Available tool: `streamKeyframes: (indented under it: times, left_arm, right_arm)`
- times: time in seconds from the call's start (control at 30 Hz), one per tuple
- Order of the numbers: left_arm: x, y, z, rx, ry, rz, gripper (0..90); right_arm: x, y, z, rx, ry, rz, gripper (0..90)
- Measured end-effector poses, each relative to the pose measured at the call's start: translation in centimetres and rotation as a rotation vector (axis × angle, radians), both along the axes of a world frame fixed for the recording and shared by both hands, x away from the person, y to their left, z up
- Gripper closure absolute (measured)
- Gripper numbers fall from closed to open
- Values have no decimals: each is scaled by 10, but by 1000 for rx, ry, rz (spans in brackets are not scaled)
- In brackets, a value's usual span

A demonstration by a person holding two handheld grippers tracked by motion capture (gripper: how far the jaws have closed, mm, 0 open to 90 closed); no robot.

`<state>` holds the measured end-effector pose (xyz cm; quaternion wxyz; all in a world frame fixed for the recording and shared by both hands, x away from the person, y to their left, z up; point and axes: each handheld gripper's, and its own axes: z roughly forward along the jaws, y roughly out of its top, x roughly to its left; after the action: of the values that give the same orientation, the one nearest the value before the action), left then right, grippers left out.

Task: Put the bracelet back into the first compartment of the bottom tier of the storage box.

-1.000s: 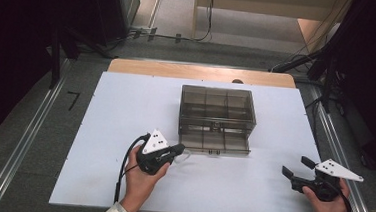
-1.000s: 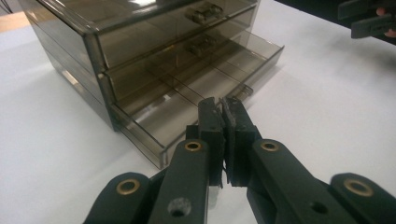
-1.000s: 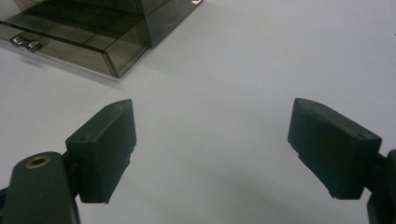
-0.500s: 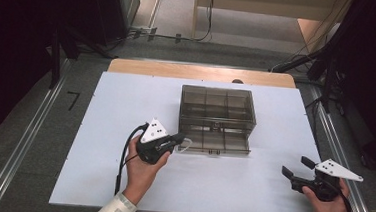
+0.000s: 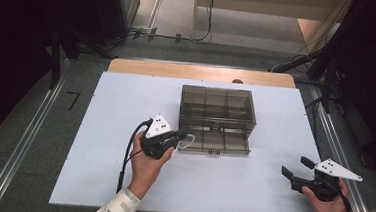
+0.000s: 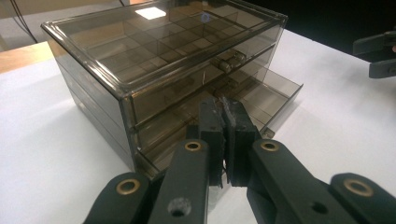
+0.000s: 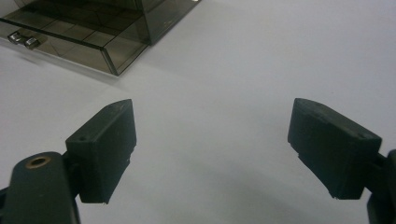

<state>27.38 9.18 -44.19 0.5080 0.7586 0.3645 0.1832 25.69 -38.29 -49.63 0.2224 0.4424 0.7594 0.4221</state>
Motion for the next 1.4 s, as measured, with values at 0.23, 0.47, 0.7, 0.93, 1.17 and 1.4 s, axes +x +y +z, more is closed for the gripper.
streamKeyframes:
  times: [0.23, 0.47, 0.7, 0.93, 1.17, 1.4]
  left_arm:
    - [8, -7, 1, 4, -5, -5, 884]
    - [16, -15, -8, 7, 11, -5, 884]
    - [22, -19, -14, 12, 28, -4, 884]
    - [24, -21, -17, 17, 36, -8, 884]
    - [27, -22, -20, 26, 54, -8, 883]
    - [31, -21, -30, 58, 85, -1, 883]
  right_arm:
    - [0, 1, 0, -1, 1, 2, 137]
    - [0, 0, -1, -3, 2, 4, 137]
    - [0, 0, -1, -4, 1, 4, 137]
    - [0, 0, -1, -2, 2, 4, 137]
    - [0, 0, 0, -3, 3, 4, 137]
    - [0, 0, 0, -5, 1, 4, 137]
